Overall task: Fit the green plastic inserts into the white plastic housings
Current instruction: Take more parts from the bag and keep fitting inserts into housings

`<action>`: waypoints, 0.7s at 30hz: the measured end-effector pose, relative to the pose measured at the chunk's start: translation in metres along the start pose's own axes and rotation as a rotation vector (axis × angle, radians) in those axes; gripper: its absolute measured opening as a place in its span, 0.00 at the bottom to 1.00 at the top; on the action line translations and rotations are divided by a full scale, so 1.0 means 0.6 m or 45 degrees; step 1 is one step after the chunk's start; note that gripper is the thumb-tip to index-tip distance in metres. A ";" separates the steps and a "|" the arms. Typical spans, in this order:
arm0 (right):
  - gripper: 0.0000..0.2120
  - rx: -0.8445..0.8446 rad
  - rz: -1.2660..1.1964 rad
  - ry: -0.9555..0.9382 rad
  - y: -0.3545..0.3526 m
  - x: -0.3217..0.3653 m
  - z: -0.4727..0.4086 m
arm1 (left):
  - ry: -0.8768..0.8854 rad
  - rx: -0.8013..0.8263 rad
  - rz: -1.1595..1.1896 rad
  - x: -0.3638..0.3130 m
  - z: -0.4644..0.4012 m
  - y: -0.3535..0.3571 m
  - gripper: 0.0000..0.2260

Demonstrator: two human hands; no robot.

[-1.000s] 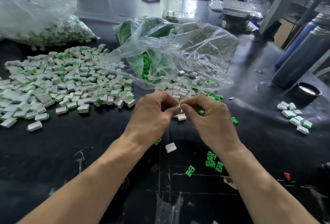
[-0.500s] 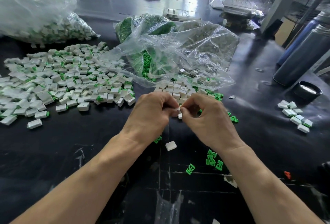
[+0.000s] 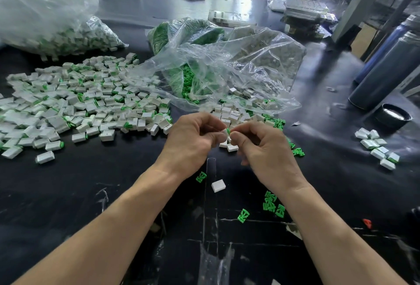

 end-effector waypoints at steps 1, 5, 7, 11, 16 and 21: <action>0.05 0.001 0.010 0.000 0.001 0.000 0.000 | -0.003 0.005 0.003 -0.001 0.001 0.001 0.06; 0.05 -0.001 0.030 0.018 0.001 -0.001 0.001 | -0.012 0.025 0.019 -0.003 0.005 0.006 0.05; 0.06 -0.006 0.064 0.026 0.002 -0.001 0.002 | -0.010 0.044 0.004 -0.004 0.006 0.012 0.06; 0.06 0.006 0.153 0.051 0.001 -0.005 0.001 | 0.009 0.050 -0.133 -0.005 0.005 0.014 0.07; 0.04 -0.054 0.188 0.129 -0.015 -0.015 0.005 | -0.068 -0.107 -0.543 0.005 0.005 -0.024 0.05; 0.05 -0.022 0.210 0.181 -0.011 -0.017 0.006 | -0.039 -0.471 -0.922 -0.014 0.012 -0.097 0.05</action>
Point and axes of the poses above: each hand's wrist, its own z-axis away from the middle knuckle, its own y-axis out of the palm, x = y × z, the point moved 8 cm from there along -z, towards the middle knuckle, and after that the axes turned 14 degrees about x, right-handed, at the moved point
